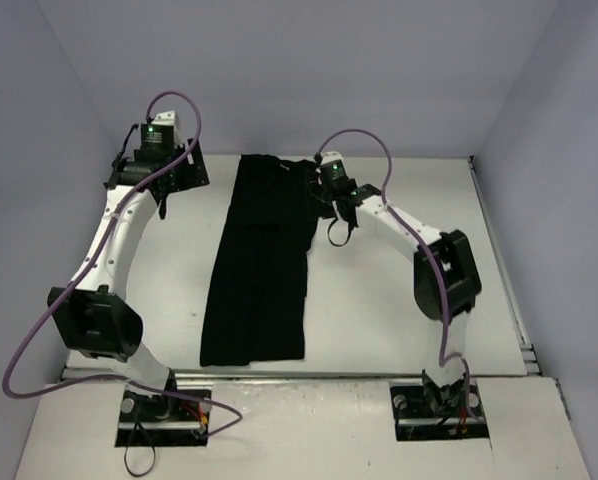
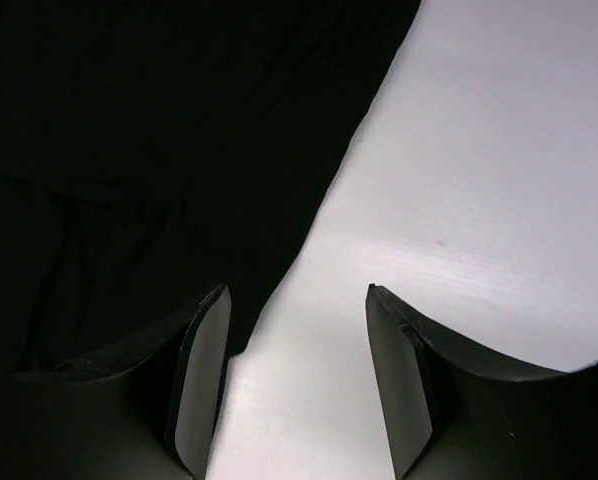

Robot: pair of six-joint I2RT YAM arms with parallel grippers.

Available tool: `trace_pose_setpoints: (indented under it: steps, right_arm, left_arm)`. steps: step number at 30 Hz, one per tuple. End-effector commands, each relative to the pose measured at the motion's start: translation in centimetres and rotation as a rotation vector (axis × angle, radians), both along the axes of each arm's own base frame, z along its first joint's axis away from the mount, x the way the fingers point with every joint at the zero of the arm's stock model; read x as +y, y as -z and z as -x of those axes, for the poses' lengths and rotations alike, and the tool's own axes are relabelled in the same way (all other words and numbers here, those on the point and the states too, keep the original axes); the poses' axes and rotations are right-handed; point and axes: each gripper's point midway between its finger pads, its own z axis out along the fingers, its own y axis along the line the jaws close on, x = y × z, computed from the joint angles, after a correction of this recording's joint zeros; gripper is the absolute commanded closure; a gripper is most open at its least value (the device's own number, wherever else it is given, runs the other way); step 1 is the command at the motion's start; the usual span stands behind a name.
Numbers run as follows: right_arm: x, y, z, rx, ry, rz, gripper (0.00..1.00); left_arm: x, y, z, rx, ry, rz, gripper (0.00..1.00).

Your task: Fold and stack the t-shirts

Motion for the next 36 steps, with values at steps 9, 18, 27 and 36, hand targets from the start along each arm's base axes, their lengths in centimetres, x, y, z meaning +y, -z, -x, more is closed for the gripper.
trace_pose_setpoints:
  steps: [9,18,27,36]
  right_arm:
    - [0.7,4.4,-6.6,0.011,-0.041,0.068,0.46]
    - [-2.2,9.4,-9.5,0.063,0.022,0.106,0.46]
    - [-7.7,8.7,-12.4,0.033,0.041,0.153,0.46]
    - [-7.1,-0.1,-5.6,-0.028,0.105,0.081,0.46]
  left_arm:
    - [-7.5,11.0,14.2,0.306,0.201,0.081,0.28]
    - [-8.3,15.4,17.8,0.403,0.195,0.104,0.28]
    - [-8.7,16.8,20.2,0.444,0.212,0.117,0.28]
    - [-9.1,17.8,21.8,0.487,0.218,0.139,0.28]
